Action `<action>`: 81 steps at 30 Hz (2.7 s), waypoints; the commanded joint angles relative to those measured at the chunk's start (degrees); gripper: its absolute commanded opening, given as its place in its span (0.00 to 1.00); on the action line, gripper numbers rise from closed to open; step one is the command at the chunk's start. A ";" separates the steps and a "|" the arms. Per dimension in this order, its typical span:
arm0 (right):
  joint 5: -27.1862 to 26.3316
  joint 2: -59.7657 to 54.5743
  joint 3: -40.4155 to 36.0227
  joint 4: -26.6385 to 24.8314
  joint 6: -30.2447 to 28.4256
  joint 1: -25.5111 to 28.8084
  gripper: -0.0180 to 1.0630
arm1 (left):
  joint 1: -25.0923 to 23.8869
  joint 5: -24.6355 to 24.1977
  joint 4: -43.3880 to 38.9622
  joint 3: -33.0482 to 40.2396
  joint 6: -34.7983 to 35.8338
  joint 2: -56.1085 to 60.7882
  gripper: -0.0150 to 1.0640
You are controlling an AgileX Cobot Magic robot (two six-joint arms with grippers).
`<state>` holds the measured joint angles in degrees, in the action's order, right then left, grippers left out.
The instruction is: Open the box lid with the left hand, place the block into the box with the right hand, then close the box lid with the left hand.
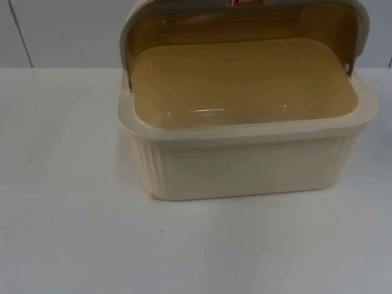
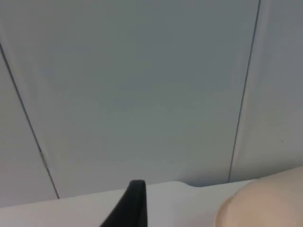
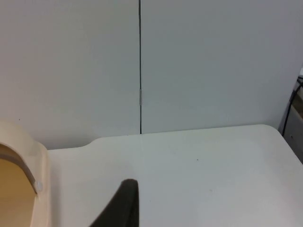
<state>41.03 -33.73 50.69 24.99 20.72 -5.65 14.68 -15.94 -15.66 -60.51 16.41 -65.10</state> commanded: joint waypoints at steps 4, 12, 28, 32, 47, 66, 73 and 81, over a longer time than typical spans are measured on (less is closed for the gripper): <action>0.06 0.00 0.26 0.18 0.06 -0.26 0.98 | -0.05 -0.87 -1.74 -0.37 0.44 0.47 0.96; 0.08 -0.09 0.26 0.23 0.06 -0.26 0.98 | -0.05 -3.37 -1.64 -0.37 1.32 0.47 0.96; -2.77 -22.83 5.86 -4.16 -9.69 0.67 0.98 | -4.85 -5.17 -1.69 -0.37 4.05 0.58 0.96; -7.06 -27.52 6.94 -14.45 -14.14 5.68 0.98 | -4.85 -5.17 -1.69 -0.37 4.05 0.58 0.96; -12.28 -47.85 6.94 -29.18 -36.54 21.96 0.98 | -4.85 -4.95 -1.69 -0.37 4.05 0.58 0.96; -7.85 -71.95 6.72 -31.61 -56.21 21.96 0.98 | -4.85 -5.58 -1.69 -0.37 4.05 0.48 0.96; -7.61 -76.93 6.72 -29.86 -58.06 21.96 0.98 | -4.85 -5.83 -1.69 -0.37 4.05 0.47 0.96; -5.68 -77.32 6.72 -28.27 -57.42 23.08 0.93 | -4.85 -6.38 -1.69 -0.37 4.05 0.47 0.96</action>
<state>34.55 -111.09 57.43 -3.90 -36.42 17.00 10.07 -22.04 -17.55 -60.51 20.00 -65.10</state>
